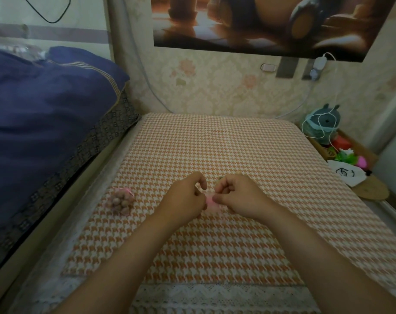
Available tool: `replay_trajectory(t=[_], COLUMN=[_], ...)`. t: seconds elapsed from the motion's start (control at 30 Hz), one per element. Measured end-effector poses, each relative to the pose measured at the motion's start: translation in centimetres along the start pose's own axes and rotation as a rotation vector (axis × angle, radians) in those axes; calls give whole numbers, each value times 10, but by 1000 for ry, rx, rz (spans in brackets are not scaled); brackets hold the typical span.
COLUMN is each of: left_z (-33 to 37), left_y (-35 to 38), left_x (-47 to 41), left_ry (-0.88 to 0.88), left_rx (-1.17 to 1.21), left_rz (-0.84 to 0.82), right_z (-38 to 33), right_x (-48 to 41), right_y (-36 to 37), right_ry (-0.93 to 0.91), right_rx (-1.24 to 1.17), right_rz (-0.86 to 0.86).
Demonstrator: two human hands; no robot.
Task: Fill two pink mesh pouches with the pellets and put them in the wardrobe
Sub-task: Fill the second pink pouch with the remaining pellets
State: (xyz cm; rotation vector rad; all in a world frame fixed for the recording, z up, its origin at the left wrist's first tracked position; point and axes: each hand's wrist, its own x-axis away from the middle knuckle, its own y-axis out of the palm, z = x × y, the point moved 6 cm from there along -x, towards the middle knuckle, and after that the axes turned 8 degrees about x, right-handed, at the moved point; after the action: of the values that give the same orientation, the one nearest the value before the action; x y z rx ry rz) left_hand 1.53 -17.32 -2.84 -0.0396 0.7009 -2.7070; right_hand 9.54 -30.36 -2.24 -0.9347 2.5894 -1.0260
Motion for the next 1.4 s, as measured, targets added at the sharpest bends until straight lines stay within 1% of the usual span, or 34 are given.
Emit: replay_trajectory(t=[0.1,0.2,0.37,0.47,0.6,0.77,0.87,0.93,1.0,1.07,1.13,1.27,1.4], left_z=[0,-2,-4,-2,-2,-3,-4,-4,-6,-8,-11,-10,-14], left_y=[-1,-1,1,2,3,4,5,7,9,7,4,3,5], left_x=[-2,-3,-3,-2,-3,-3,-3,-1,1,1,-3,-4,-2], left_ry=[-15,-45,-79,-95,-95,-101,-97,-88,-85,-10,78,179,167], left_rx=[37,130,247,281,290,270,181,90,74,33,-55,-125,-226], left_rz=[21,5,-31,-44,-94,-132,-144,-206,-300,-358,-354,-364,-383], right_z=[-7,-15,-25,-27,-24,-16,-11,-9,-7,-6,-6,-6,1], right_x=[-1,3,11,13,11,7,7,8,8,8,6,5,4], right_y=[-1,2,1,0,-1,-4,1,1,-2,-2,0,10,15], right_ry=[-170,-229,-250,-250,-306,-308,-268,-240,-216,-215,-217,-241,-242], right_rx=[191,307,437,421,590,582,533,426,305,266,281,410,568], right_rz=[5,-41,-72,-82,-93,-106,-157,-148,-122,-114,-123,-193,-258])
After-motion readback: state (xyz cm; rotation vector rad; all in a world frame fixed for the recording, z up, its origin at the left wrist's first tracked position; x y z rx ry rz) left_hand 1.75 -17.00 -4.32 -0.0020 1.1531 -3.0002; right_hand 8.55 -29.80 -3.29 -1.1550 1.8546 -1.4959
